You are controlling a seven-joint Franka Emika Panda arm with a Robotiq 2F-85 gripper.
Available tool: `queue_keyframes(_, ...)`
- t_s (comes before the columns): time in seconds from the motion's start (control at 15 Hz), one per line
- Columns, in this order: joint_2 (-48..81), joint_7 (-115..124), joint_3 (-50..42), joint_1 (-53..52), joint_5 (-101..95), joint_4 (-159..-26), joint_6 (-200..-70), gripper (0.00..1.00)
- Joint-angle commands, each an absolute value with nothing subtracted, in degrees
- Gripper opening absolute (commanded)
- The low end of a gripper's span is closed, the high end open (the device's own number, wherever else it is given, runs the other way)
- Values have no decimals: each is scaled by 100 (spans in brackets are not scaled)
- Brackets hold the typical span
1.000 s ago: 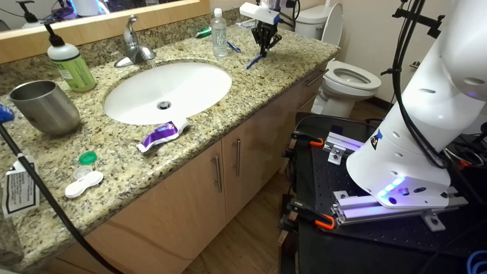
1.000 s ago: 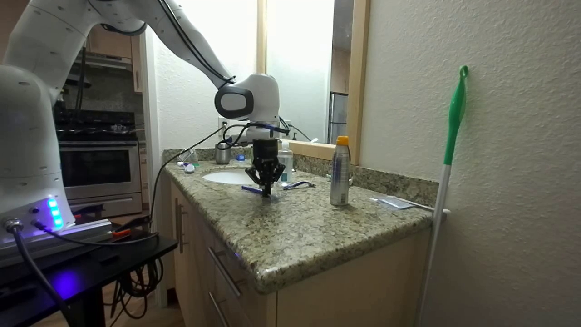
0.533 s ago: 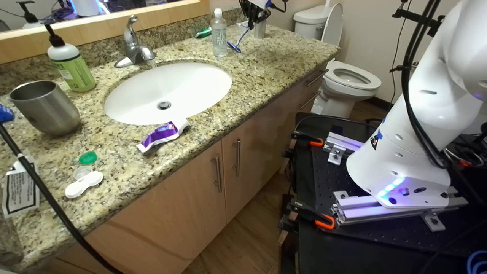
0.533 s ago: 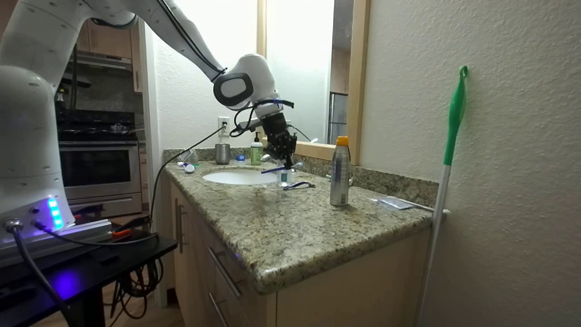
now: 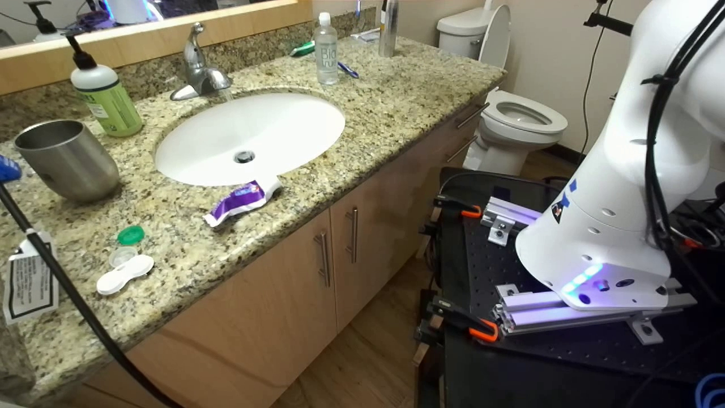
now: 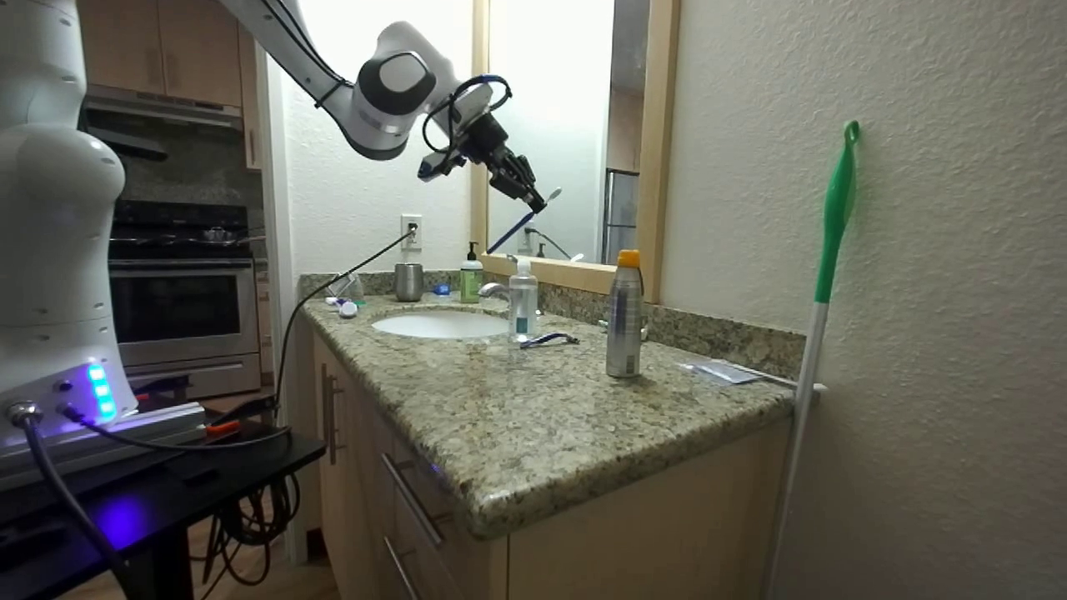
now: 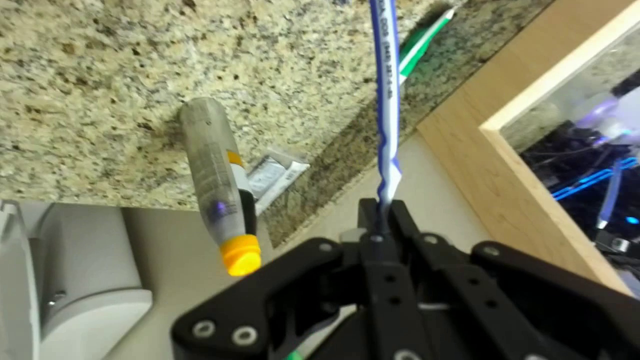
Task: Pick up the toothbrush and put it in the toothbrush holder
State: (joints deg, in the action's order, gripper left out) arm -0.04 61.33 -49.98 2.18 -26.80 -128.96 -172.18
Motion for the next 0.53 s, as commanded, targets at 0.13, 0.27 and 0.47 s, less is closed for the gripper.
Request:
queue_keyframes(0.13, -577, 6175, -4976, 163, -3017, -13063, -17267, 6)
queue_keyframes(0.27, -483, 6176, -4993, 165, -3005, -13057, -17271, 6)
queue_keyframes(0.47, 126, 7310, -4812, 535, -4198, -12634, -17898, 2)
